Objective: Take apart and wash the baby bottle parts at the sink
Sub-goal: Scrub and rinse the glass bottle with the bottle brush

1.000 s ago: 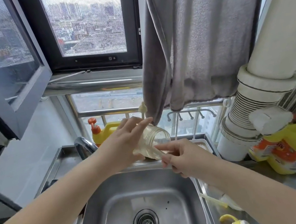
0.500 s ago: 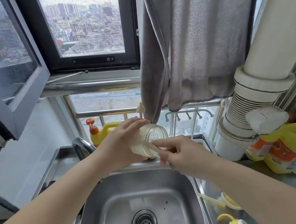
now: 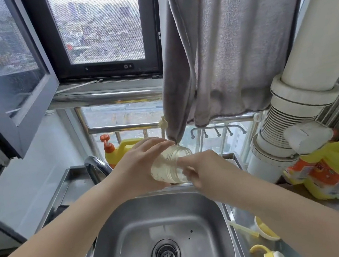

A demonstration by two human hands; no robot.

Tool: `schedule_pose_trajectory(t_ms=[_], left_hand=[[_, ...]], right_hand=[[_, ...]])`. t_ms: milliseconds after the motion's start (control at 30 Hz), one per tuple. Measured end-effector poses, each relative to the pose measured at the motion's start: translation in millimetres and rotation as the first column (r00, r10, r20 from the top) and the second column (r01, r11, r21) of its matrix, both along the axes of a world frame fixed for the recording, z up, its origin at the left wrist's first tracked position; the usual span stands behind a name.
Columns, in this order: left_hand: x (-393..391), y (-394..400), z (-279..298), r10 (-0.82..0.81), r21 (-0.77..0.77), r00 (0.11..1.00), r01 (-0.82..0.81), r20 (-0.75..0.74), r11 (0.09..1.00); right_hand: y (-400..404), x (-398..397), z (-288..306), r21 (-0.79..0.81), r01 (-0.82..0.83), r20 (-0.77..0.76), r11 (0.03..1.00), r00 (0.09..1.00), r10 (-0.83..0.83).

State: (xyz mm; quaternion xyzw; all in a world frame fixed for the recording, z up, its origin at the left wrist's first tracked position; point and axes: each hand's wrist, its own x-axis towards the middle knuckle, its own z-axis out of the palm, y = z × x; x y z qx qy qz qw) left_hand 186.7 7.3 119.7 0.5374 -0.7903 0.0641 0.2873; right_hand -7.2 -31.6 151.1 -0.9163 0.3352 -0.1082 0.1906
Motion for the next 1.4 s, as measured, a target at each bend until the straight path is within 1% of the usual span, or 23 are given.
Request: schedule_pose_trajectory(t_ms=[100,167,233,267,300,367,400,467,533,667,733,767,800,867,900,967,1067,1100,1200,1233,1267,1333,1400], left_hand=[[4.2,-1.5,-2.9,-0.02,-0.014,0.999,0.021,0.037,1.0],[5.2,-0.6,-5.4,-0.024,-0.011,0.999,0.024,0.036,1.0],[5.3,0.1,-6.0,-0.021,-0.002,1.0,0.021,0.02,1.0],[6.1,0.3,-5.8,-0.011,0.006,1.0,0.011,0.004,1.0],[7.3,0.2,-4.4,0.007,0.018,1.0,-0.006,-0.017,1.0],[7.9,0.4,-0.7,0.036,0.031,0.997,-0.034,-0.062,0.999],[6.1,0.3,0.2,0.028,0.011,0.997,-0.027,-0.071,1.0],[1.9,-0.8,-1.5,0.004,-0.045,0.999,-0.007,-0.05,0.999],[1.0,-1.7,-3.2,0.001,-0.056,1.0,-0.002,-0.03,0.998],[6.5,-2.5,-8.1,-0.028,-0.033,1.0,0.028,-0.002,0.999],[3.8,-0.4,-8.6,-0.035,-0.025,0.999,0.035,-0.007,0.999],[2.9,0.4,-8.2,-0.031,-0.025,0.999,0.03,-0.018,0.999],[3.1,0.8,-7.6,-0.024,-0.026,0.999,0.023,-0.033,0.999],[3.9,1.7,-4.7,-0.008,-0.028,0.998,0.007,-0.063,1.0],[3.6,2.0,-3.2,-0.008,-0.022,0.997,0.006,-0.077,1.0],[2.8,2.1,-0.4,-0.022,-0.008,0.994,0.021,-0.105,1.0],[3.2,1.9,0.0,-0.039,-0.013,0.996,0.038,-0.085,0.999],[3.0,1.5,-0.6,-0.045,-0.014,0.997,0.045,-0.065,0.999],[1.5,1.2,-3.2,-0.066,-0.02,0.997,0.065,-0.042,0.998],[1.3,1.4,-3.1,-0.058,-0.026,0.997,0.056,-0.049,0.998],[1.6,1.3,-2.1,-0.04,-0.03,0.997,0.038,-0.064,0.999],[2.0,1.0,1.1,-0.011,-0.034,0.995,0.007,-0.096,0.999],[-0.1,-0.2,2.2,-0.015,-0.064,0.995,0.009,-0.097,0.998]], right_hand=[[3.2,0.8,-1.6,0.077,-0.106,-0.005,0.991,0.994,0.107],[-1.8,-3.3,1.5,0.049,-0.129,-0.115,0.99,0.984,0.134],[-7.5,-6.8,3.1,-0.001,-0.122,-0.199,0.993,0.973,0.119],[-8.8,-8.1,3.2,-0.005,-0.085,-0.202,0.996,0.976,0.083],[-9.2,-8.9,2.7,-0.002,-0.031,-0.165,1.0,0.986,0.03],[-8.2,-7.7,2.0,0.015,0.072,-0.035,0.997,0.997,-0.072],[-6.6,-6.1,1.1,0.026,0.092,0.017,0.995,0.996,-0.093],[-4.4,-1.6,-0.3,-0.012,0.058,0.029,0.998,0.998,-0.058],[-2.5,1.8,1.5,-0.079,-0.014,-0.029,0.997,1.0,0.012],[-2.7,-2.8,8.2,-0.057,-0.164,-0.212,0.985,0.966,0.148],[-7.2,-8.2,12.7,-0.075,-0.174,-0.292,0.982,0.945,0.145],[-10.3,-10.3,15.4,-0.061,-0.145,-0.294,0.988,0.948,0.121],[-14.1,-12.6,16.6,-0.014,-0.096,-0.248,0.995,0.965,0.089],[-19.4,-15.0,17.1,0.135,-0.016,-0.046,0.991,0.999,0.022],[-18.4,-14.1,17.2,0.202,-0.008,0.033,0.979,0.999,0.001],[-14.5,-13.2,11.8,0.276,-0.033,0.101,0.961,0.995,0.005],[-4.4,-15.1,7.7,0.307,-0.059,0.112,0.95,0.993,0.026],[-3.2,-16.8,8.0,0.284,-0.06,0.07,0.957,0.997,0.042],[-4.0,-21.8,13.8,0.146,-0.082,-0.127,0.986,0.987,0.101],[-5.2,-23.0,16.0,0.146,-0.059,-0.134,0.988,0.988,0.079],[-6.2,-23.3,16.8,0.159,-0.026,-0.099,0.987,0.994,0.042],[-8.8,-21.5,15.9,0.237,0.049,0.065,0.97,0.996,-0.066],[-7.2,-17.6,12.8,0.409,0.066,0.19,0.91,0.969,-0.156]])
